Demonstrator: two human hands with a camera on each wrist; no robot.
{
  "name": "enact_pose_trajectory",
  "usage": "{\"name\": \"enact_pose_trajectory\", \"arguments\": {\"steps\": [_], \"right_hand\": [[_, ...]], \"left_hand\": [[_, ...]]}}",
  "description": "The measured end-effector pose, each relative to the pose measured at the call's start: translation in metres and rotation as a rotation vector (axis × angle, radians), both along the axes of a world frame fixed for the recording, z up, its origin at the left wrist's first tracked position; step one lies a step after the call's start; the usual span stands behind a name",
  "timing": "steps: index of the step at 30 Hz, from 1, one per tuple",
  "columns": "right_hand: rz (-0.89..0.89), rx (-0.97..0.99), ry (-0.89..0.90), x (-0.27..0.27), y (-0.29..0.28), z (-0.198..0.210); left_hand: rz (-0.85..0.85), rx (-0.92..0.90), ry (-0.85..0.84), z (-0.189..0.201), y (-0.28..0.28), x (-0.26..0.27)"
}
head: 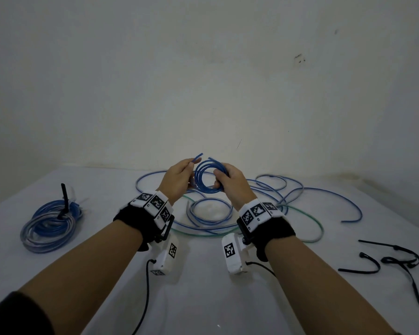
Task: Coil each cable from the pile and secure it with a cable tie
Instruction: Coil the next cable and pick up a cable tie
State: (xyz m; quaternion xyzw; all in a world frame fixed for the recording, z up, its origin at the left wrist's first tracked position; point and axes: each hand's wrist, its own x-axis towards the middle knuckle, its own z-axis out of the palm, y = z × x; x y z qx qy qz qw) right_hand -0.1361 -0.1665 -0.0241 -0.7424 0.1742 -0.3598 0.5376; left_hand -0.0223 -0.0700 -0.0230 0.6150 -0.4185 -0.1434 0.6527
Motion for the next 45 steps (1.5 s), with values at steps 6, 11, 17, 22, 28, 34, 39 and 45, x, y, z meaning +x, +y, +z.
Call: {"name": "enact_pose_trajectory", "arguments": {"steps": [6, 11, 17, 22, 28, 34, 39, 45], "right_hand": [[0.023, -0.198, 0.124, -0.002, 0.001, 0.002], [0.027, -0.202, 0.102, -0.002, 0.005, 0.001], [0.064, -0.173, 0.034, -0.006, 0.002, -0.002], [0.052, -0.121, -0.026, -0.010, 0.002, 0.000], [0.028, -0.072, -0.048, -0.015, 0.001, 0.004], [-0.031, 0.014, -0.072, -0.033, -0.011, 0.008], [-0.084, 0.041, -0.084, -0.063, -0.028, 0.011], [-0.159, 0.068, -0.108, -0.113, -0.049, 0.011]], "left_hand": [[-0.013, -0.014, -0.370, 0.001, -0.001, 0.011], [-0.038, 0.021, -0.498, -0.010, -0.010, 0.024], [-0.009, 0.141, -0.733, -0.007, 0.001, 0.013], [-0.057, 0.268, -0.795, 0.006, 0.006, -0.007], [-0.148, 0.315, -0.490, 0.006, -0.006, -0.018], [-0.350, 0.239, -0.043, 0.013, -0.019, -0.039], [-0.426, 0.288, -0.126, 0.023, -0.041, -0.061], [-0.367, 0.288, -0.333, 0.025, -0.080, -0.107]]}}
